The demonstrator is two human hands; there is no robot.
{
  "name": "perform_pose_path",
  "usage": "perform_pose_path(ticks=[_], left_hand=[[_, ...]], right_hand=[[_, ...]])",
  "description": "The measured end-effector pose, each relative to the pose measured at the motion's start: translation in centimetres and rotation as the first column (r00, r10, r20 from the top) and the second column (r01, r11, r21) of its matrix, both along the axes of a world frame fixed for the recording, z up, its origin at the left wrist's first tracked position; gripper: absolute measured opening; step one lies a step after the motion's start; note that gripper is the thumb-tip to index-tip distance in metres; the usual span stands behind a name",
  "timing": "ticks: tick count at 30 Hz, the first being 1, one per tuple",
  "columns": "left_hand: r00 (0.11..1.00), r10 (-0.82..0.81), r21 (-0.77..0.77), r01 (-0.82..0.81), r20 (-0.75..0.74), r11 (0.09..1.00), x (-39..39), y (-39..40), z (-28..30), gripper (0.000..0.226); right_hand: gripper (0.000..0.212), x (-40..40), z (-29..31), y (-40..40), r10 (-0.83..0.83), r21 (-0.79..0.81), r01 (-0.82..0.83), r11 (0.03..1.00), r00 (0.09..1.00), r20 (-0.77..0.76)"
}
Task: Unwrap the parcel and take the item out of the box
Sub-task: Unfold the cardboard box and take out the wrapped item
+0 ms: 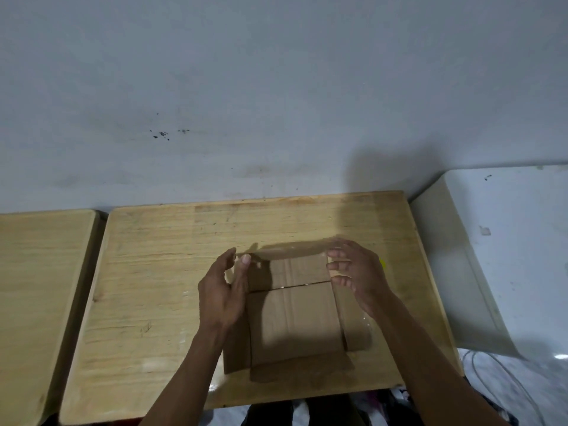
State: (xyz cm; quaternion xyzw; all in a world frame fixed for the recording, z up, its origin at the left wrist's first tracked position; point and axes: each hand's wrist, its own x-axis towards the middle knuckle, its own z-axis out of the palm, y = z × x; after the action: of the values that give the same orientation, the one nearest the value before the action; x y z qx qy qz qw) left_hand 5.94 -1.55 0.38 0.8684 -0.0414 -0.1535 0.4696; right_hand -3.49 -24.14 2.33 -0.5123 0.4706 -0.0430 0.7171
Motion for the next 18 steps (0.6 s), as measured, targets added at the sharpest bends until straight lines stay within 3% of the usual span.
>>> perform_pose_path(ticks=[3,6,9,12,15,18], left_hand=[[0.996,0.065,0.025,-0.067,0.056,0.997,0.9,-1.6,-0.4,0.069],[0.988,-0.026,0.132,0.006,0.153,0.991,0.6,-2.6,-1.4,0.081],[0.933,-0.279,0.387,0.177,0.228,0.905,0.2,-2.7,-3.9,0.078],[0.848,-0.499,0.623,0.296,0.178,0.724,0.1,-2.4,-6.7,0.073],[0.782,-0.608,0.729,0.334,0.140,0.597,-0.3,-2.1,-8.4,0.070],[0.754,-0.651,0.744,0.383,0.090,0.547,-0.2,-1.8,-9.9,0.067]], right_hand=[[0.022,1.7,-0.7,-0.3,0.040,-0.108,-0.038,0.993,0.999,0.018],[0.035,3.0,-3.0,-0.7,0.144,-0.363,-0.161,0.918,0.987,-0.075],[0.045,3.5,-5.2,-0.7,0.246,-0.570,-0.304,0.764,0.953,-0.178],[0.057,3.0,-6.9,-0.2,0.339,-0.711,-0.487,0.507,0.871,-0.356],[0.061,2.1,-8.0,0.6,0.374,-0.697,-0.652,0.299,0.752,-0.543],[0.060,1.3,-9.5,2.0,0.399,-0.658,-0.738,0.150,0.654,-0.643]])
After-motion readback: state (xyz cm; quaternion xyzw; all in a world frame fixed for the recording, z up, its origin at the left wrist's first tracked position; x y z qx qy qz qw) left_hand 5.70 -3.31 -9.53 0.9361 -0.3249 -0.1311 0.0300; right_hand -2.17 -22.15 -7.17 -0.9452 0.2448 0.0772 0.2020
